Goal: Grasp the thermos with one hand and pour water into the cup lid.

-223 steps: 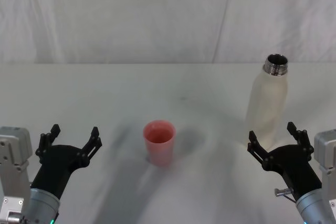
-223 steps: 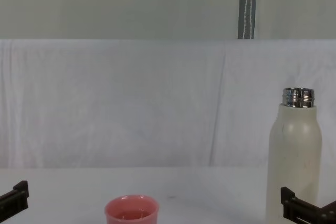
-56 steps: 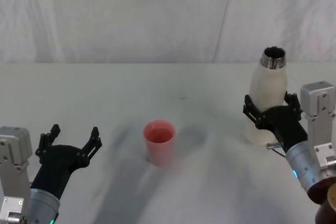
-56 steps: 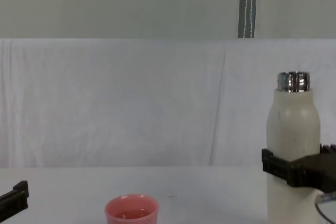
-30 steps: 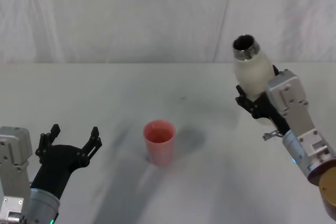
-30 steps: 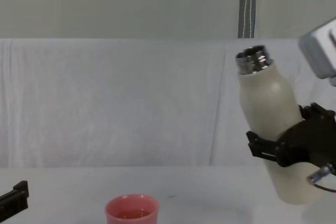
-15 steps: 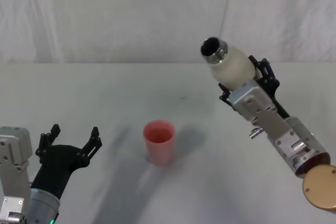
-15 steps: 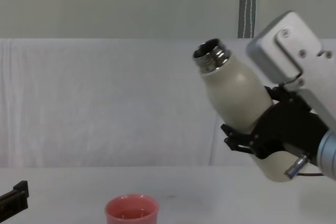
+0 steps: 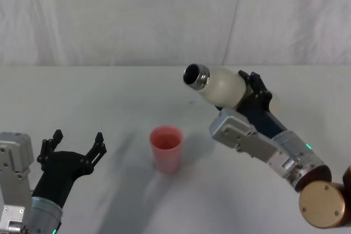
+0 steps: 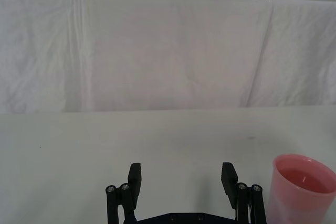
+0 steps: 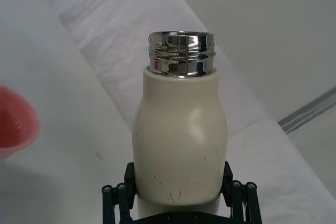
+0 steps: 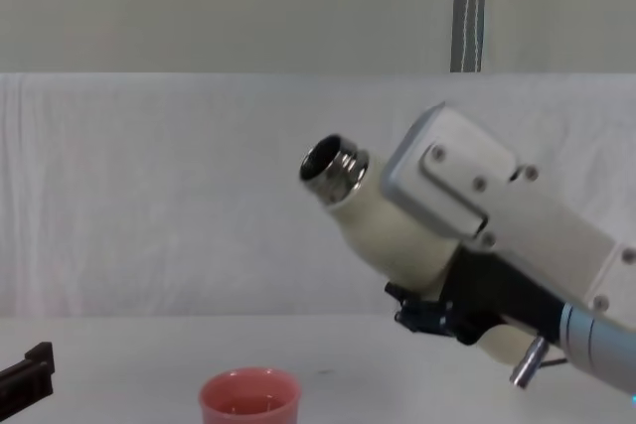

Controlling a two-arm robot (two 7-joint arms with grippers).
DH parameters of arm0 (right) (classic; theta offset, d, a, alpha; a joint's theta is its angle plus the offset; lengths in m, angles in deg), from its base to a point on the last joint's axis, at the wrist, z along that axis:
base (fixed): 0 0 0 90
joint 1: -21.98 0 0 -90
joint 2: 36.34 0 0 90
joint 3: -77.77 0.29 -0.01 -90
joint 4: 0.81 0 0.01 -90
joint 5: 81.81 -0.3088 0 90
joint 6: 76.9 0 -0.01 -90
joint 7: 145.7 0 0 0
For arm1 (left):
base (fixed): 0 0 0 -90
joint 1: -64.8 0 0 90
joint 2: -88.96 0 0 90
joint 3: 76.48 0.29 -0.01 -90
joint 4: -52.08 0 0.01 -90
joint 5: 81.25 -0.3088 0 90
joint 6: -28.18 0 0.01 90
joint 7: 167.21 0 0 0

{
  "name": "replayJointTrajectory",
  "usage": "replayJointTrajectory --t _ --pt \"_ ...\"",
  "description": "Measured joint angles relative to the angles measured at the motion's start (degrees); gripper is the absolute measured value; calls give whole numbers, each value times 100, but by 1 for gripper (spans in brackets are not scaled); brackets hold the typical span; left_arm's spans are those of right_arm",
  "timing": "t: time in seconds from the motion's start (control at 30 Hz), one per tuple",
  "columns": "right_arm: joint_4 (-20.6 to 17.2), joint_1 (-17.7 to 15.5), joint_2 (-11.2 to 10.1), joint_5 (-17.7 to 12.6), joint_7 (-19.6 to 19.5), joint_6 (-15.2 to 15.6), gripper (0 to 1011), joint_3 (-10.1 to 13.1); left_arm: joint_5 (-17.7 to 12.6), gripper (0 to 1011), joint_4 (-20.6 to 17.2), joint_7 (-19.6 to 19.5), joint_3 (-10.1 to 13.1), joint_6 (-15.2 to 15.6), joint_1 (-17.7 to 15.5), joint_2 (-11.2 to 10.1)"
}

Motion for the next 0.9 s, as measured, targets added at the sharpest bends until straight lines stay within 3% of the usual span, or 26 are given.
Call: replayJointTrajectory --t 0.37,0.9 --pt "132 109 -106 762 -38 259 951 -356 0 1001 0 0 0 0 0 0" --pt "464 237 -96 1339 -213 490 951 -542 0 1001 0 0 0 0 0 0"
